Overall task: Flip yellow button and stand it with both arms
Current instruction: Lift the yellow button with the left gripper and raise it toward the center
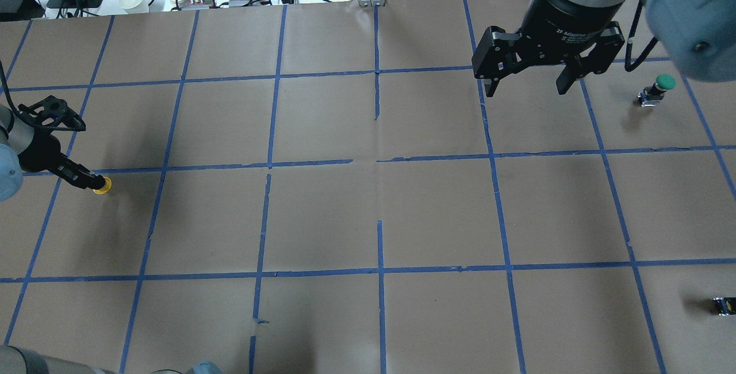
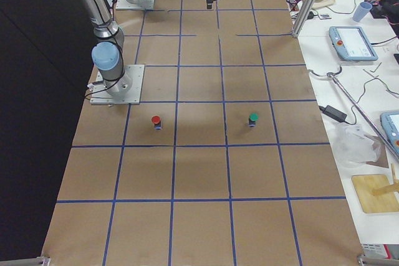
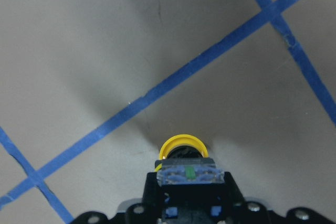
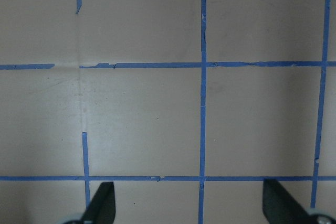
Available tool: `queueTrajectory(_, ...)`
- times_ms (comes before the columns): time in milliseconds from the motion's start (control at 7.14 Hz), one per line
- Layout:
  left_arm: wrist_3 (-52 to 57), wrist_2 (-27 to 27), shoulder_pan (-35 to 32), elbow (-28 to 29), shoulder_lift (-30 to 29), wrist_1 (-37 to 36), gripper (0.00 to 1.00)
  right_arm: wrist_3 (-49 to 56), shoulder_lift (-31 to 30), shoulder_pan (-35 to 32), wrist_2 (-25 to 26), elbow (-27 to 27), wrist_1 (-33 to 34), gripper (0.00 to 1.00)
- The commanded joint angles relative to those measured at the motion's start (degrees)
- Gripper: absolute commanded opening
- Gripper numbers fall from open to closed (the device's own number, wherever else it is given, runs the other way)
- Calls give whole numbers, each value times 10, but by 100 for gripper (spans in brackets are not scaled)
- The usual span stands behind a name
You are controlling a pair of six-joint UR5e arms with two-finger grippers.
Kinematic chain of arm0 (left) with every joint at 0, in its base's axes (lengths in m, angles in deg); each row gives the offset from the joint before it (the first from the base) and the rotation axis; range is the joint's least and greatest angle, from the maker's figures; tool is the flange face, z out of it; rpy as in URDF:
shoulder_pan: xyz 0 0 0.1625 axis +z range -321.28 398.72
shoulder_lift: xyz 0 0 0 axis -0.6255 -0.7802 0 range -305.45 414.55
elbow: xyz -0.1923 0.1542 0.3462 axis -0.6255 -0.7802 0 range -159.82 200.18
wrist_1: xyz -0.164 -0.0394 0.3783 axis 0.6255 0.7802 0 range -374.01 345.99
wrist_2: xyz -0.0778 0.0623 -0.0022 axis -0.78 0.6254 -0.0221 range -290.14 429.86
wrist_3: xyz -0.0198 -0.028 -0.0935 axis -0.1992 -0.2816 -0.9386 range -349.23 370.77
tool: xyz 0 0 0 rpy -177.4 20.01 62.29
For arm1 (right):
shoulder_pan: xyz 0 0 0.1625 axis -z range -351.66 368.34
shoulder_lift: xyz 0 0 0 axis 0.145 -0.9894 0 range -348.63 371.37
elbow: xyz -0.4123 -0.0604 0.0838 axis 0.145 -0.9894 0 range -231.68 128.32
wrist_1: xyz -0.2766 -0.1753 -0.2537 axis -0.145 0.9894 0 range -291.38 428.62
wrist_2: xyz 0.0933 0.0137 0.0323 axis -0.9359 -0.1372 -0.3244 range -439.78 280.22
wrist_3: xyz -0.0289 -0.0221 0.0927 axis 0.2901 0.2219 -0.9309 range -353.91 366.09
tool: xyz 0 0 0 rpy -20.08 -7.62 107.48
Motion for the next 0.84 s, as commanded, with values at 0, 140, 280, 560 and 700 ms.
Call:
queueTrajectory(0,-114,-27,-63,27,63,137,24,-1,0,3,-1,-1,0,100)
queueTrajectory(140,-187,-86,-106,36,93,204,24,0,0,4,-3,-6,-4,100)
queueTrajectory(280,-245,-132,-133,43,108,241,24,1,0,7,-1,-10,-3,100)
queueTrajectory(560,-290,-261,-165,46,125,272,23,0,0,46,-18,-29,-14,100)
queueTrajectory(700,-329,-342,-168,45,125,287,22,14,0,75,-45,-38,-47,100)
